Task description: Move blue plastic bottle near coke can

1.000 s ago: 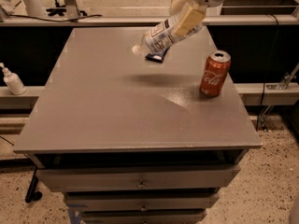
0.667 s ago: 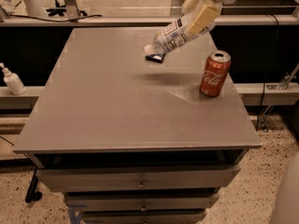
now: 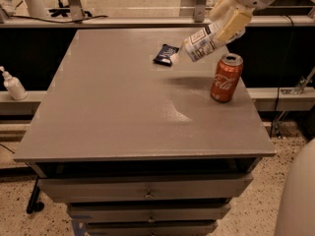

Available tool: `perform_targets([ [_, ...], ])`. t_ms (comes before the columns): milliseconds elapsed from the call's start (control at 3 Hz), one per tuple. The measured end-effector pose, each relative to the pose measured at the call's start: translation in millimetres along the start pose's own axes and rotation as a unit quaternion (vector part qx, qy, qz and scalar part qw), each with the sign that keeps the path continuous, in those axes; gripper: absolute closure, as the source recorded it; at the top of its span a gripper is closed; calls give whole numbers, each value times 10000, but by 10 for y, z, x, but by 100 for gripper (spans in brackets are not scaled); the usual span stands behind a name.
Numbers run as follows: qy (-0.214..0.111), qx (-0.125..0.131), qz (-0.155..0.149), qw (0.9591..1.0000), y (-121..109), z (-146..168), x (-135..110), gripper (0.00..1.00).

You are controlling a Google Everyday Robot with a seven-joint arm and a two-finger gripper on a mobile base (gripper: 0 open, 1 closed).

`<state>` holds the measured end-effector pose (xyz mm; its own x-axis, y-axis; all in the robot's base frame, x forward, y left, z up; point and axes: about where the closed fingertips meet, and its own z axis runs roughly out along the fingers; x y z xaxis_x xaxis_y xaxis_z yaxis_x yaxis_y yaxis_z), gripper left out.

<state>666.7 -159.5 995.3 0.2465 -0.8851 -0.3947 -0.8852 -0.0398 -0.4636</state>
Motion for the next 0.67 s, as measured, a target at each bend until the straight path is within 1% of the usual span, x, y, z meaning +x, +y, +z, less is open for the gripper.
perform_targets([
  [333, 101, -73, -44, 9999, 61, 8, 174, 100],
  [667, 39, -48, -63, 10000, 58, 32, 289, 100],
])
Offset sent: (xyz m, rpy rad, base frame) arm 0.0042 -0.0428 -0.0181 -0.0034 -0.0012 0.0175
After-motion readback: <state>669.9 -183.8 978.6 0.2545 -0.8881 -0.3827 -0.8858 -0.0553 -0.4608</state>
